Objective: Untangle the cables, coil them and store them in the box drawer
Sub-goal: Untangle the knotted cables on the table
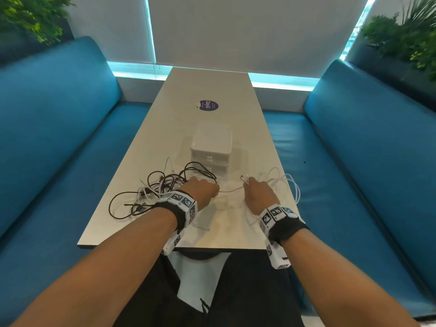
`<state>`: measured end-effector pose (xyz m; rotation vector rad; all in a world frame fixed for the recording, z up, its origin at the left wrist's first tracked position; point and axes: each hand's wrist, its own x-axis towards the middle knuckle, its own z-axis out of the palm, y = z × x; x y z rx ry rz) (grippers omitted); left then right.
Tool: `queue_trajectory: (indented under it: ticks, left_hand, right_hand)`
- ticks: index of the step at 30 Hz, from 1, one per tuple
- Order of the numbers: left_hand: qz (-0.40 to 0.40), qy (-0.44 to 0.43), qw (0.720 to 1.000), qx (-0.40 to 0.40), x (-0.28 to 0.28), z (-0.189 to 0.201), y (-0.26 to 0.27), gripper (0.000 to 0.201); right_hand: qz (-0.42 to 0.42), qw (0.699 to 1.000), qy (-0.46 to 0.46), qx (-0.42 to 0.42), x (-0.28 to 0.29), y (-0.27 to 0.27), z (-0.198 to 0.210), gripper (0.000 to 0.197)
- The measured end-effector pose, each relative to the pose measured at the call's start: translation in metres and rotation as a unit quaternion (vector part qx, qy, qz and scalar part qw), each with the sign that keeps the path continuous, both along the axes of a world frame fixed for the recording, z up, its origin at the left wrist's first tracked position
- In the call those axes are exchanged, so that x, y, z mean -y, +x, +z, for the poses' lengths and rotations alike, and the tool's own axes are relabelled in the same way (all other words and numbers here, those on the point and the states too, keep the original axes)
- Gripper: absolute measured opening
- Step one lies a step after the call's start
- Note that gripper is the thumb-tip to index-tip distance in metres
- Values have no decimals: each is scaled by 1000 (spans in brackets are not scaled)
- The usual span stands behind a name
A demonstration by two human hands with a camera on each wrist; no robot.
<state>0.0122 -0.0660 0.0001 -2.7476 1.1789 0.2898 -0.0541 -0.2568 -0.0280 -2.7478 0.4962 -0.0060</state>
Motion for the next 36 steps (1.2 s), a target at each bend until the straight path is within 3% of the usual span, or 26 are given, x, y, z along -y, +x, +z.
queue_trajectory:
  ticks: [4, 9, 14, 20, 25, 29, 32, 36]
  left_hand:
    - [-22, 15, 1000, -8, 10, -1, -4, 24]
    - [-2, -27, 999, -20, 18, 1, -3, 25]
    - [11, -55, 998, -15, 6, -1, 2, 24]
    - [14, -31, 999, -17, -18, 2, 16, 23]
    - [20, -49, 998, -25, -5, 4, 12, 23]
    - [25, -91, 995, -13, 6, -2, 6, 24]
    - [32, -112, 993, -14, 2, -7, 5, 19]
    - [24, -69, 997, -27, -10, -7, 10, 19]
  right_hand:
    - [46, 997, 11, 66, -14, 4, 6, 33]
    - [129, 990, 47, 21, -37, 12, 5, 33]
    - [114, 993, 33, -14, -34, 13, -1, 29]
    - [-14, 996, -57, -61, -1, 4, -6, 25]
    - [30, 997, -42, 55, -26, 10, 6, 33]
    - [137, 990, 22, 25, -47, 15, 1, 33]
    - [124, 991, 35, 23, -46, 14, -2, 28]
    - [56, 998, -42, -5, -21, 6, -2, 23]
